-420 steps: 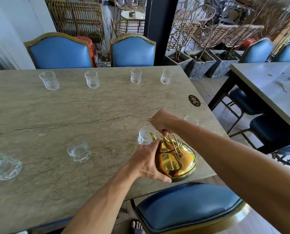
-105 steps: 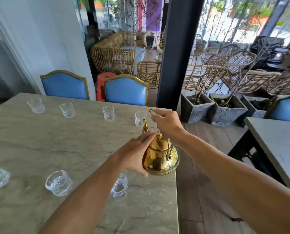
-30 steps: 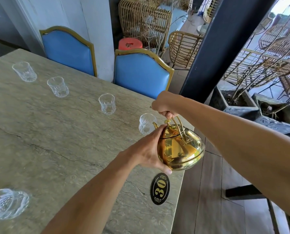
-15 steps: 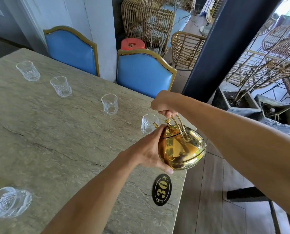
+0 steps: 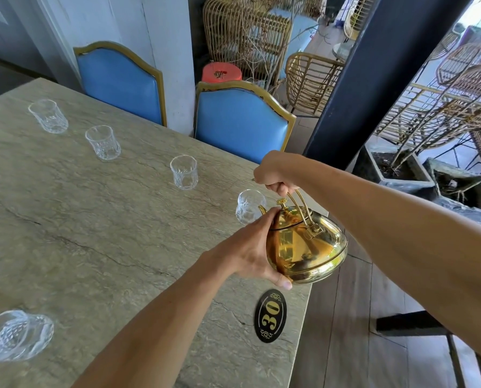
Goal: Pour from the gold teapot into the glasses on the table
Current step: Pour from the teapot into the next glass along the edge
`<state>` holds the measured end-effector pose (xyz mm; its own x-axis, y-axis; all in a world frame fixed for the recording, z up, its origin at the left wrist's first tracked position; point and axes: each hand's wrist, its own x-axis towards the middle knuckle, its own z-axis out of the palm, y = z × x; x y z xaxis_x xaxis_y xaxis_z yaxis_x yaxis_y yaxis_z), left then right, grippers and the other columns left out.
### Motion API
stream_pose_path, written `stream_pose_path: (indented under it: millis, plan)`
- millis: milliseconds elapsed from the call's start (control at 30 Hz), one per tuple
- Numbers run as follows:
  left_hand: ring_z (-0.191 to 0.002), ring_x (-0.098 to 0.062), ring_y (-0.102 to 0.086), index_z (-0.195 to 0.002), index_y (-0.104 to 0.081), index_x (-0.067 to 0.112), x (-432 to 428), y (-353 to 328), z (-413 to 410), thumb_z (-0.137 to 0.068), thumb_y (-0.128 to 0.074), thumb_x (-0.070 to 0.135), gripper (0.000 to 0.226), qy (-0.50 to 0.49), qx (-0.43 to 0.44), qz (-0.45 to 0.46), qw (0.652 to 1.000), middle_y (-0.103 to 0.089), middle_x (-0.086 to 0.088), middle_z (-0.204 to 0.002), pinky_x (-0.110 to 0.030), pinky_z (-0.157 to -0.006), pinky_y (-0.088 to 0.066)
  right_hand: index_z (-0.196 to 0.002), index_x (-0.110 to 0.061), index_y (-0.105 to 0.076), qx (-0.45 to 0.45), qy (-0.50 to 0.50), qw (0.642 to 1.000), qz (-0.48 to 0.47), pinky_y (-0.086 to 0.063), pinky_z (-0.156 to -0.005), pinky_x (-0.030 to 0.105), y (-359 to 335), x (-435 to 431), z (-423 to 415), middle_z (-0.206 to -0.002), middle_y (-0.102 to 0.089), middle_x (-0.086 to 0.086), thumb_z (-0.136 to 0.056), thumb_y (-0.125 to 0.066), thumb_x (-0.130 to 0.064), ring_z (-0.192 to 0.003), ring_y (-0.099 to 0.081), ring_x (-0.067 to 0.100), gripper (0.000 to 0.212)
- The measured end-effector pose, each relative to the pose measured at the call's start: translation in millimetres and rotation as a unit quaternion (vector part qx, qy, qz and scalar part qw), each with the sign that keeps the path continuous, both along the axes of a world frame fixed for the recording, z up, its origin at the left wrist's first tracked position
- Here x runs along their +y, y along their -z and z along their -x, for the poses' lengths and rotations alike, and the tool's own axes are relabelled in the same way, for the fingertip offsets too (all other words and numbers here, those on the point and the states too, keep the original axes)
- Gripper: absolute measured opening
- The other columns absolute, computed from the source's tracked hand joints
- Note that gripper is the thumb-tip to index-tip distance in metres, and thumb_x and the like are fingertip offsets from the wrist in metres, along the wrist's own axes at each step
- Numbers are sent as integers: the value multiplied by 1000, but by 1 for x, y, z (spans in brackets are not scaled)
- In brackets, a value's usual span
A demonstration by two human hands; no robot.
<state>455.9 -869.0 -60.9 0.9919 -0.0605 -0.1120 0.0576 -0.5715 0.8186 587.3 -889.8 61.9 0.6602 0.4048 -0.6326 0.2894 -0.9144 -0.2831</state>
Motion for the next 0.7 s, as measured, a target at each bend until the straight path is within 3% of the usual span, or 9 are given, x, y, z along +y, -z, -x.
stream_pose_path:
  millis: [700]
  plan:
    - [-130, -15, -53, -151, -21, 28, 2, 4, -4, -48, -103, 45, 133, 10, -4, 9, 1000, -49, 5, -145, -36, -113, -46, -83, -8, -44, 6, -10, 1000, 18, -22, -34, 13, 3, 2, -5, -59, -34, 4, -104, -37, -13, -41, -26, 13, 24]
